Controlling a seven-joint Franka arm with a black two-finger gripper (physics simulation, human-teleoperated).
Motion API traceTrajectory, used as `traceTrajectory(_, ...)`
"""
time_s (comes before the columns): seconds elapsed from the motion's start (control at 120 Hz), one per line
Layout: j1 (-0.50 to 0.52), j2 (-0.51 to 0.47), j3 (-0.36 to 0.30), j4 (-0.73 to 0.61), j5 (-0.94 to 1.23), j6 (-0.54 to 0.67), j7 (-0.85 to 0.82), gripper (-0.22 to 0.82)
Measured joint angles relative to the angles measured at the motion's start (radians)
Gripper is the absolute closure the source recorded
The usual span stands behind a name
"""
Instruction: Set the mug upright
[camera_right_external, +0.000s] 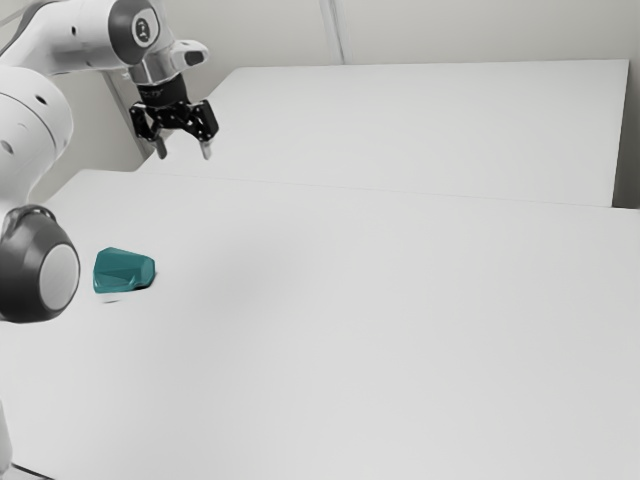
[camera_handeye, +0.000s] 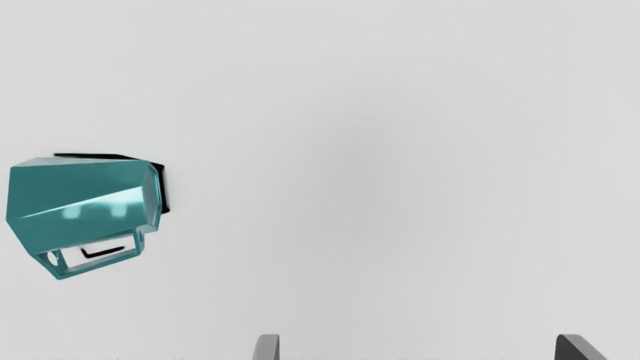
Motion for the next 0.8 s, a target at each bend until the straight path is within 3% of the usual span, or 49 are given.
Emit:
traceTrajectory(0.142,0.010,-0.019,-0.008,-0.032,0.019,-0.001,0.001,0.00)
traceTrajectory(0.408,0.083,-0.128,-0.023,-0.320,0.086,0.037,0.023,0.00)
traceTrajectory(0.542,0.139,-0.100,0.015,-0.383,0.075,0.134,0.095,0.00)
traceTrajectory(0.692,0.182,-0.031,0.094,-0.389,-0.033,0.232,0.217,0.00)
traceTrajectory(0.8,0.225,0.011,0.114,-0.379,-0.107,0.278,0.315,0.00)
